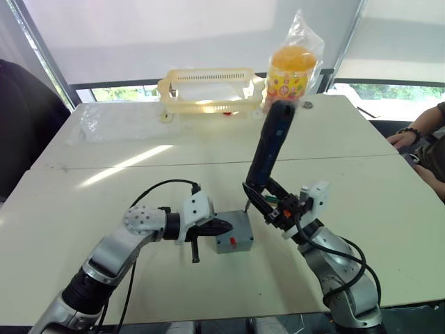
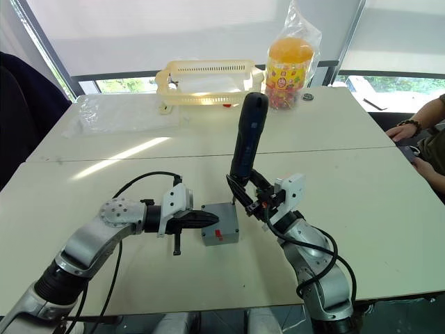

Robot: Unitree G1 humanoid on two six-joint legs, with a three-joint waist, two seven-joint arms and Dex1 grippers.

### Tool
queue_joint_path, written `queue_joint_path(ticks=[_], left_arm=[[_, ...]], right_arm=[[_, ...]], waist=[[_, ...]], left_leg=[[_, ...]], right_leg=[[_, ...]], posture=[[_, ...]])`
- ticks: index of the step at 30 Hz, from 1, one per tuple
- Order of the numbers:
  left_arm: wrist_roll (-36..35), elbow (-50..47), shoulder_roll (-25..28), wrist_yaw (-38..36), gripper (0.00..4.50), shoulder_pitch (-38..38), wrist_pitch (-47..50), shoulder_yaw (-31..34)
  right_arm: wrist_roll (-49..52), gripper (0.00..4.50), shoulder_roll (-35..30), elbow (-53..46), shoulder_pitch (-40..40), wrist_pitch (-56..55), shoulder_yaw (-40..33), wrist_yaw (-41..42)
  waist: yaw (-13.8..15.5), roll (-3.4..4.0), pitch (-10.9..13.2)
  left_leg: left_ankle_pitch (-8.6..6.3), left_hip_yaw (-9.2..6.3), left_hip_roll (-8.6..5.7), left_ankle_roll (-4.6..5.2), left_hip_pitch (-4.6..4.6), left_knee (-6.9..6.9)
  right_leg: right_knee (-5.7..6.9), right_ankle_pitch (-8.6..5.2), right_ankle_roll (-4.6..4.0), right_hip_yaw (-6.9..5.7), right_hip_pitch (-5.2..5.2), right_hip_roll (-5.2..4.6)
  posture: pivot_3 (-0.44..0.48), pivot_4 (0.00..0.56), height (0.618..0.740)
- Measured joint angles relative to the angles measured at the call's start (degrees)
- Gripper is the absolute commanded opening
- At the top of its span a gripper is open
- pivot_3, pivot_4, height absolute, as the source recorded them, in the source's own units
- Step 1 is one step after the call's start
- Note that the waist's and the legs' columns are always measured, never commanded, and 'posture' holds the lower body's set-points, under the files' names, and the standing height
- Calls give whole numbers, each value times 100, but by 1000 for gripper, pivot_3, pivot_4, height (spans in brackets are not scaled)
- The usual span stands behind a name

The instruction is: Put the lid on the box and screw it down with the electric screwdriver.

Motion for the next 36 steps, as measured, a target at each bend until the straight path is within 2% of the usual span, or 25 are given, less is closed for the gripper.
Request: queue_joint_path(ticks=[36], left_arm=[[0, -18, -1, 25, 25, 29, 6, 0]], right_arm=[[-11, 1772, 49, 187, -77, -128, 0, 109]], waist=[[-2, 1, -4]], left_leg=[[0, 0, 0, 0, 7, 0]], right_leg=[[0, 0, 0, 0, 7, 0]], posture=[[0, 150, 740]])
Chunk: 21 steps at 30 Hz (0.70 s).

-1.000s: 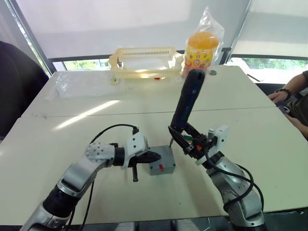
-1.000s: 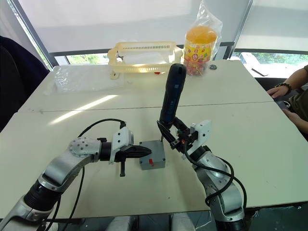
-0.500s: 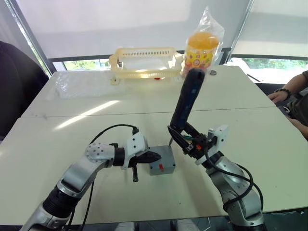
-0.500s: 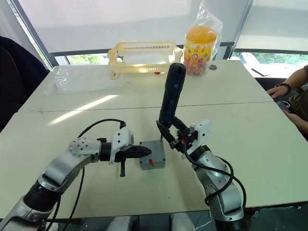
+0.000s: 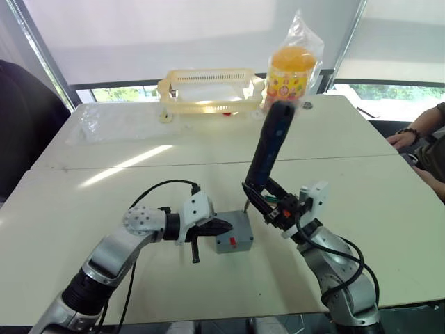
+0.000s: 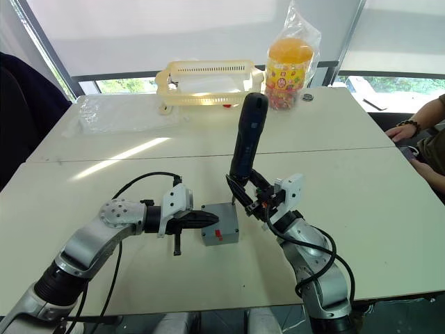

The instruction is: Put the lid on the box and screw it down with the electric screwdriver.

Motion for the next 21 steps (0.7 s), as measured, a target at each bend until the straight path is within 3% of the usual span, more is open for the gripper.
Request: queue_joint_path(ticks=[21], left_arm=[[0, -20, 0, 21, 25, 21, 6, 3]], right_arm=[[9, 1772, -11, 31, -31, 3, -3, -73]], waist=[[0, 1, 0]], left_leg=[[0, 0, 0, 0, 1, 0]], right_leg=[[0, 0, 0, 0, 1, 0]], posture=[[0, 150, 740]])
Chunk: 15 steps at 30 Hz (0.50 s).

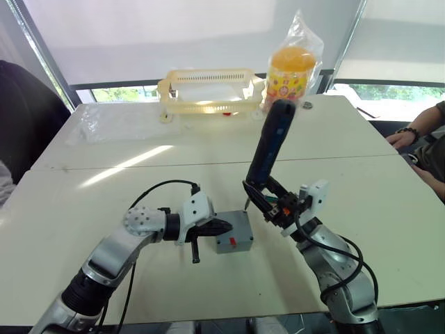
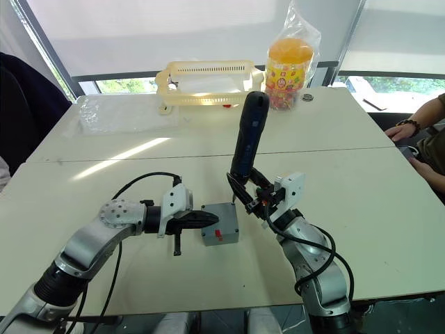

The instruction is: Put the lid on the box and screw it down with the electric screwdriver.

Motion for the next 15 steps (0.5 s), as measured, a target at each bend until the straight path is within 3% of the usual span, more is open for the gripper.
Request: queue_joint_path(ticks=[15], left_arm=[[1, 25, 1, 9, 25, 28, 27, 2]], right_arm=[[-274, 1772, -256, 85, 73, -343, 108, 414]], waist=[[-2, -2, -4]], left_leg=[[-2, 1, 1, 1, 65, -23]], right_leg=[[-20, -3, -2, 0, 62, 0]], posture=[[0, 150, 740]])
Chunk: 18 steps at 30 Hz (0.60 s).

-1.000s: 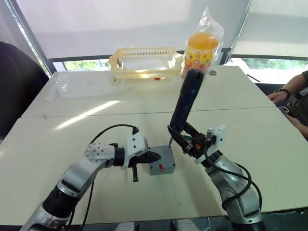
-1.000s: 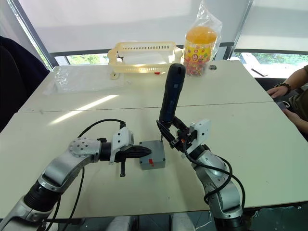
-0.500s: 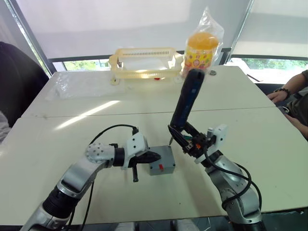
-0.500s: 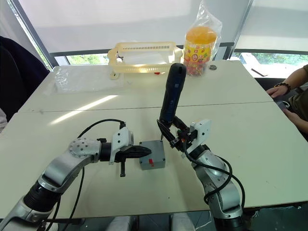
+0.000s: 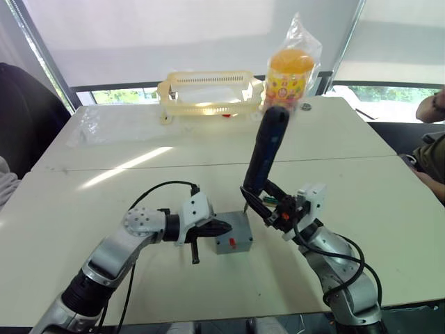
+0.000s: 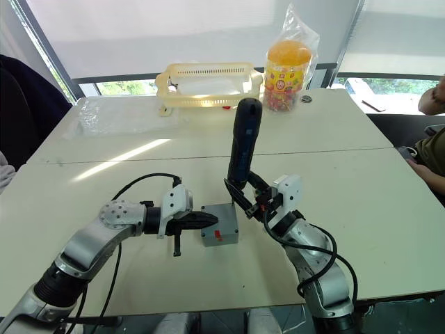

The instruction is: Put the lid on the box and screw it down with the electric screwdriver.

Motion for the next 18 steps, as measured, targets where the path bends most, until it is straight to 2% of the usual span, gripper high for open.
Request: queue_joint_path(ticks=[9, 18], left_arm=[[7, 35, 0, -7, 25, -1, -5, -11], [171, 115, 10, -28, 25, -3, -128, -116]], right_arm=[[-421, 1772, -124, 316, -91, -646, 231, 321], [-436, 1772, -115, 442, -40, -813, 256, 385]], waist=[[0, -3, -20], [2, -5, -80]], left_leg=[[0, 0, 1, 0, 5, -4], [0, -1, 2, 0, 9, -12]], right_leg=[[-5, 0, 0, 0, 5, 0], [-13, -2, -2, 0, 10, 0]], posture=[[0, 150, 740], [0, 150, 740]])
